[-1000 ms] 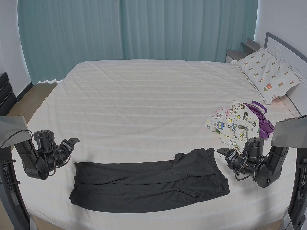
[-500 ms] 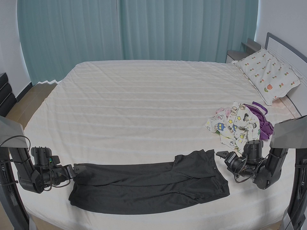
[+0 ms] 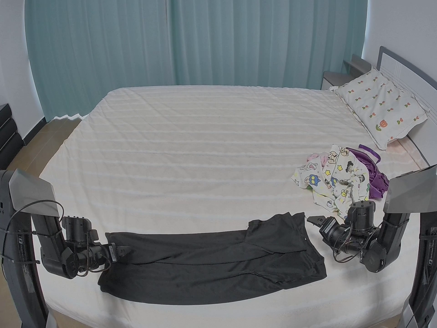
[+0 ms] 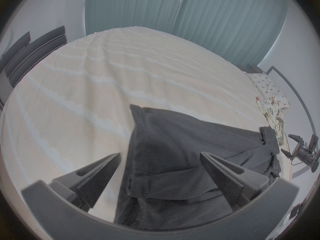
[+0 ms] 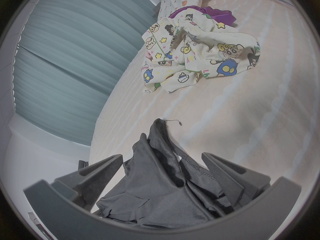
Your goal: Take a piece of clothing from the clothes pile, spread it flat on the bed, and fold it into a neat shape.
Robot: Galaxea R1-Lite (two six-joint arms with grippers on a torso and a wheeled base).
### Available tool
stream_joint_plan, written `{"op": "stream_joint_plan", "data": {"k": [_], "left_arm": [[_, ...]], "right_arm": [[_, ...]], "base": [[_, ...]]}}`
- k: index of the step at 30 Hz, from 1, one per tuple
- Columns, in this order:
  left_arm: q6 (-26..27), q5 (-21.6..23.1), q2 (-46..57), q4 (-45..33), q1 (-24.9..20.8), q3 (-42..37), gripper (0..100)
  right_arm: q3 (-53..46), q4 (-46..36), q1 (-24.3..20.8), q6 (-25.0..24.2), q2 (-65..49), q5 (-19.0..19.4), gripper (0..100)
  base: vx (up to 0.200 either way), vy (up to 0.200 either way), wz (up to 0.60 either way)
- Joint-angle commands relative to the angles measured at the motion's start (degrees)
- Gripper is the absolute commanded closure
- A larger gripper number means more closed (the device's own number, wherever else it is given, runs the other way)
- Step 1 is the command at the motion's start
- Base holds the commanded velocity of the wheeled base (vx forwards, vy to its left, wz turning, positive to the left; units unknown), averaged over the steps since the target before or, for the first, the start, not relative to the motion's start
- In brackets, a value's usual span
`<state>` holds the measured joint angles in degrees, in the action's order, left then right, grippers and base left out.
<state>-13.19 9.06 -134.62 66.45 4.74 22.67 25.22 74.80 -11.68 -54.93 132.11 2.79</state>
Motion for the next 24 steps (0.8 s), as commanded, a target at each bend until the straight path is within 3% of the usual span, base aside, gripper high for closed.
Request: {"op": "stream_joint_plan", "data": {"k": [1,20,21,24], "left_arm": [[0.09,-0.18,-2.23,-0.27,-1.4,0.79,0],[0.01,-2.82,-2.4,-0.18,-4.48,0.35,0],[0.01,-2.82,-2.31,-0.01,-4.48,0.26,100],[-0.08,-2.82,-1.87,-0.01,-4.48,-0.61,100]], "right_arm": [[-0.17,0.08,-0.45,0.0,0.17,0.02,0],[-0.53,0.17,-0.71,0.0,0.17,0.02,0],[-0.53,0.17,-0.71,0.0,0.17,0.02,0],[-0.53,0.17,-0.71,0.0,0.25,0.02,0]], "base": [[0.0,0.0,0.0],[0.0,0.0,0.0],[0.0,0.0,0.0],[0.0,0.0,0.0]]}}
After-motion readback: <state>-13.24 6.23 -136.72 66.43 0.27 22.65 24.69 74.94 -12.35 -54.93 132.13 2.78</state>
